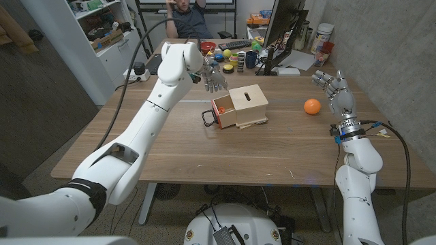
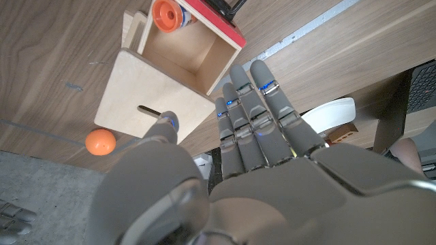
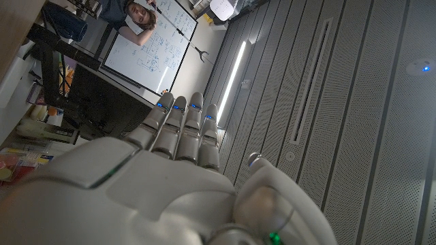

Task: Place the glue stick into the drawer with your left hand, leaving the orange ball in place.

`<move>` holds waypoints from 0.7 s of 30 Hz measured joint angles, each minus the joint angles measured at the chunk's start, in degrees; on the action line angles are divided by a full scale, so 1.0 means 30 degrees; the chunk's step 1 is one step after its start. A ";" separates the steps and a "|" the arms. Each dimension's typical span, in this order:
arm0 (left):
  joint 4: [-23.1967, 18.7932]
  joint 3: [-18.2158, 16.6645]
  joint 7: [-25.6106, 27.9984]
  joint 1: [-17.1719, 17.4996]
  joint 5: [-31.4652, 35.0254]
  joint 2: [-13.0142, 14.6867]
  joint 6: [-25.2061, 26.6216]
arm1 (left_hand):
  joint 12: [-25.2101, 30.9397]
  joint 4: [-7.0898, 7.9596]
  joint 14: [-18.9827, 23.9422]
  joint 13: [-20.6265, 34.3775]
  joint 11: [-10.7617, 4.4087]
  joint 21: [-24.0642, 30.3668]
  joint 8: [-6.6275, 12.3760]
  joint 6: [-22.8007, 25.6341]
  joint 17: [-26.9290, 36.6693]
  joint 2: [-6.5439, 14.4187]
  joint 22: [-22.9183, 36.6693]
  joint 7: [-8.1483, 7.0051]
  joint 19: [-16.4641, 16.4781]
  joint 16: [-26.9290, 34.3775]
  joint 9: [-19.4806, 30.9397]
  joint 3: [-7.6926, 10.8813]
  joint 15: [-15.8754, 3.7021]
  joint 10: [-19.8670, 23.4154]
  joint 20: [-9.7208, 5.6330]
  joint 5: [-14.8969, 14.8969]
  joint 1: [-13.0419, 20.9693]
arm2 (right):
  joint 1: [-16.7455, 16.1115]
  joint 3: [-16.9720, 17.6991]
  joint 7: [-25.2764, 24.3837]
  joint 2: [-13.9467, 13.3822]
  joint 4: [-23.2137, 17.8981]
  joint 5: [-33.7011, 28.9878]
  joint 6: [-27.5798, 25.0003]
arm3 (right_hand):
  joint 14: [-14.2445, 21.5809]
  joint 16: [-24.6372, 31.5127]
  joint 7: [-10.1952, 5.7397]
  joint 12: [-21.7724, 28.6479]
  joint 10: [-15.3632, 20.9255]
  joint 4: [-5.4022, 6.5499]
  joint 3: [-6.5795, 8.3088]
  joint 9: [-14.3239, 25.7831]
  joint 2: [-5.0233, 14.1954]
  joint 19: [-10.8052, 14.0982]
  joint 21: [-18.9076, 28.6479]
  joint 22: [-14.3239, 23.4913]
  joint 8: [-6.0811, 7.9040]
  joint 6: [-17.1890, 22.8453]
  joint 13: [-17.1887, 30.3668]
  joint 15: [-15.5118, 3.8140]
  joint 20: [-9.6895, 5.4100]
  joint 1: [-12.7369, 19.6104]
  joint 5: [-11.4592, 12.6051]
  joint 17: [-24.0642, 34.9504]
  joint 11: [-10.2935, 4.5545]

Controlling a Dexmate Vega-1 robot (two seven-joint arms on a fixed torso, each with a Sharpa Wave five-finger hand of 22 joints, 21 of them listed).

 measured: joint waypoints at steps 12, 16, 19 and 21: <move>-0.1317 -0.0575 0.0718 0.0815 0.0594 0.0082 -0.0145 | 0.0000 0.0085 -0.0605 0.0001 0.0070 -0.0074 0.0000 -0.0452 -0.0090 -0.0180 0.0045 0.0047 -0.0202 0.0000 -0.0001 -0.0086 0.0151 -0.0354 -0.0007 0.0072 -0.0180 | -0.0117 -0.0109 -0.0107 0.0076 -0.0071 -0.0146 -0.0047 | -0.0001 0.0000 -0.0075 0.0000 -0.0001 0.0000 0.0001 0.0001 0.0000 0.0000 -0.0073 -0.0001 0.0000 0.0075 0.0000 0.0000 0.0000 0.0000 0.0077 0.0001 0.0001; -0.1723 -0.0700 0.1136 0.1096 0.0922 0.0090 -0.0245 | 0.0000 0.0103 -0.0678 0.0001 0.0049 -0.0075 -0.0001 -0.0683 -0.0089 -0.0251 0.0045 0.0072 -0.0205 0.0000 0.0000 -0.0265 0.0204 -0.0598 -0.0004 0.0072 -0.0251 | -0.0128 -0.0152 -0.0140 0.0099 -0.0072 -0.0201 -0.0050 | -0.0001 0.0000 -0.0075 0.0000 0.0000 0.0001 0.0001 0.0002 0.0000 0.0000 -0.0072 0.0000 0.0000 0.0075 0.0000 0.0000 0.0000 0.0000 0.0078 0.0001 0.0000; -0.1910 -0.0716 0.1395 0.1227 0.1257 0.0099 -0.0270 | 0.0000 0.0103 -0.0677 0.0002 0.0065 -0.0075 -0.0001 -0.0684 -0.0089 -0.0321 0.0045 0.0072 -0.0205 0.0000 -0.0001 -0.0265 0.0205 -0.0622 -0.0004 0.0072 -0.0321 | -0.0131 -0.0174 -0.0163 0.0117 -0.0071 -0.0218 -0.0051 | -0.0001 0.0000 -0.0075 0.0000 0.0000 0.0001 0.0001 0.0002 0.0000 0.0000 -0.0072 0.0000 0.0000 0.0075 0.0000 0.0000 0.0000 0.0000 0.0077 0.0000 0.0000; -0.2237 -0.0854 0.1603 0.1456 0.1457 0.0084 -0.0296 | 0.0000 0.0103 -0.0715 0.0001 0.0066 -0.0213 -0.0001 -0.0684 -0.0088 -0.0327 0.0044 0.0072 -0.0205 0.0000 -0.0001 -0.0265 0.0243 -0.0622 -0.0004 0.0072 -0.0327 | -0.0133 -0.0190 -0.0192 0.0126 -0.0063 -0.0237 -0.0052 | -0.0001 0.0000 -0.0074 0.0000 0.0000 0.0001 0.0001 0.0002 0.0000 0.0000 -0.0072 0.0000 0.0000 0.0075 0.0000 0.0000 0.0000 0.0000 0.0077 0.0001 0.0000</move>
